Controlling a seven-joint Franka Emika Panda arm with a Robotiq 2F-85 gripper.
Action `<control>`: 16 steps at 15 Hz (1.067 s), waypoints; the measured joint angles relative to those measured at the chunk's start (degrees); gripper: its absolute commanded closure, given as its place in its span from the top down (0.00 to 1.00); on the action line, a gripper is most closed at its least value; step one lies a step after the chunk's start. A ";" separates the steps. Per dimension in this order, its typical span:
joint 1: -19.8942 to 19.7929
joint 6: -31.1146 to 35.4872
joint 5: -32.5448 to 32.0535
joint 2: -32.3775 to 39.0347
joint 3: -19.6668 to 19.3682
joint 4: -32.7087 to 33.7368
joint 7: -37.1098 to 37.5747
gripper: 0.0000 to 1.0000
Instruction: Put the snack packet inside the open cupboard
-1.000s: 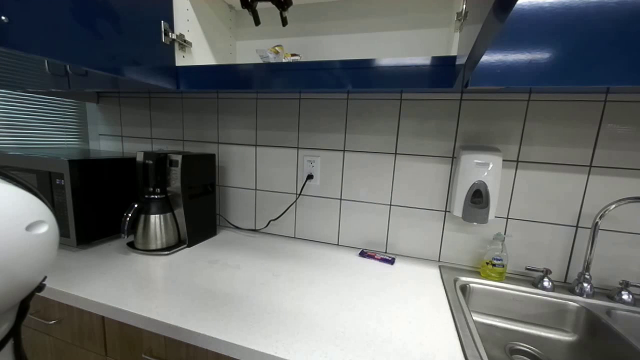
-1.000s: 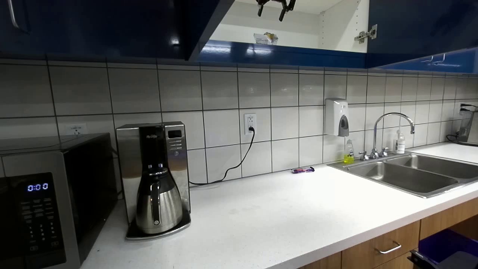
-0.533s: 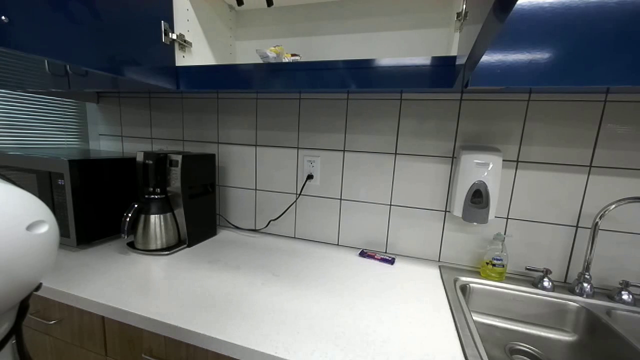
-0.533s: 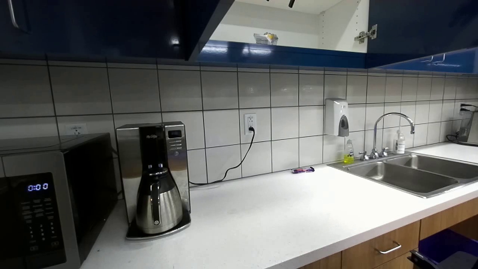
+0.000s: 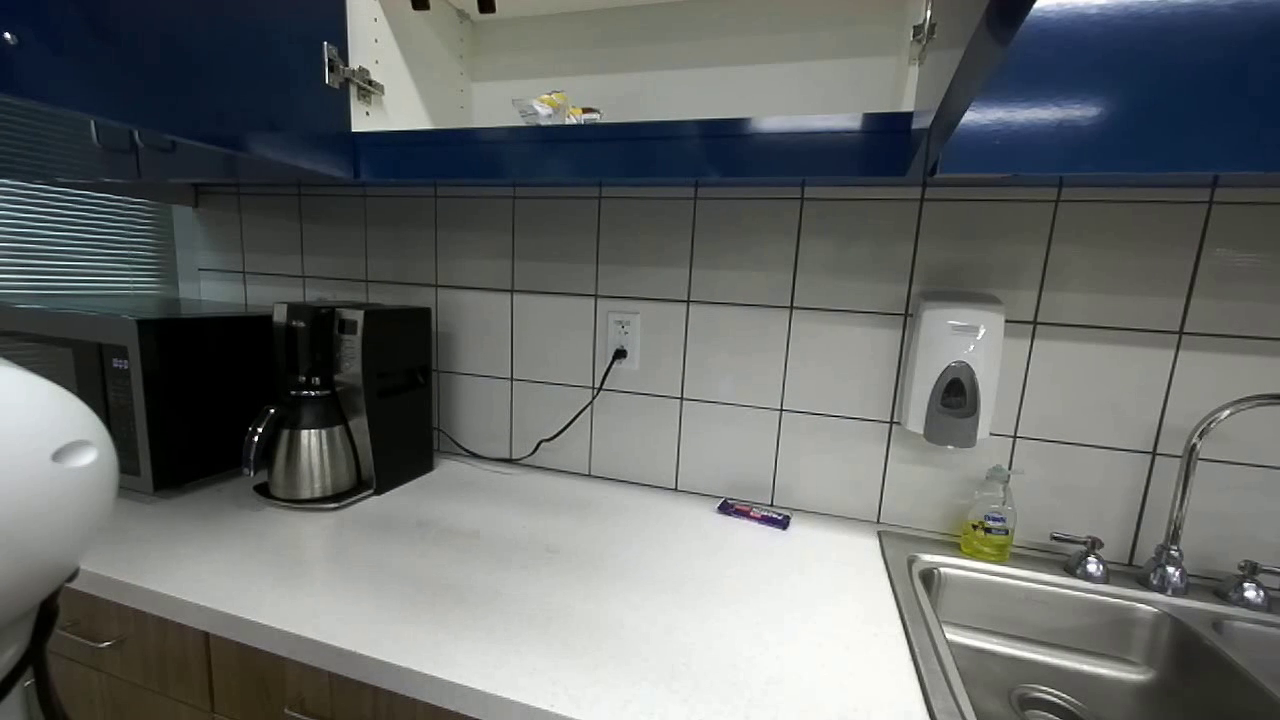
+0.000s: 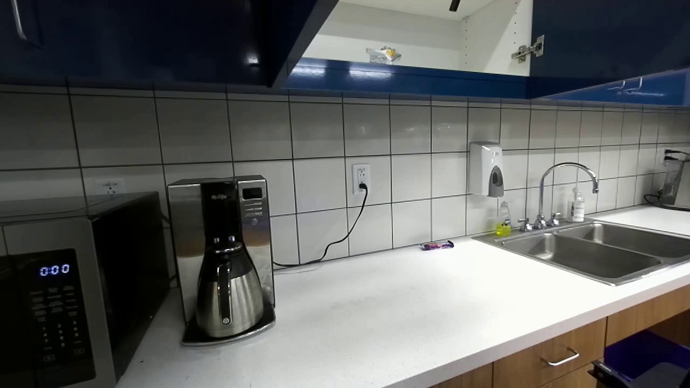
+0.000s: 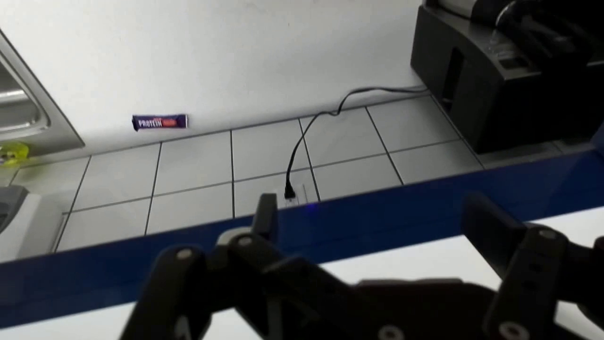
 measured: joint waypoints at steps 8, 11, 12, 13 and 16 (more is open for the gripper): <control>-0.09 -2.74 1.02 -7.52 -0.99 -17.38 -0.26 1.00; -0.17 -2.64 0.99 -9.56 -1.26 -23.28 -0.99 1.00; -0.19 -2.57 0.98 -10.20 -1.40 -25.20 -1.69 1.00; -0.21 -2.49 0.93 -10.80 -1.57 -27.00 -2.37 1.00; -0.22 -1.74 0.86 -12.56 -2.19 -32.64 -5.03 1.00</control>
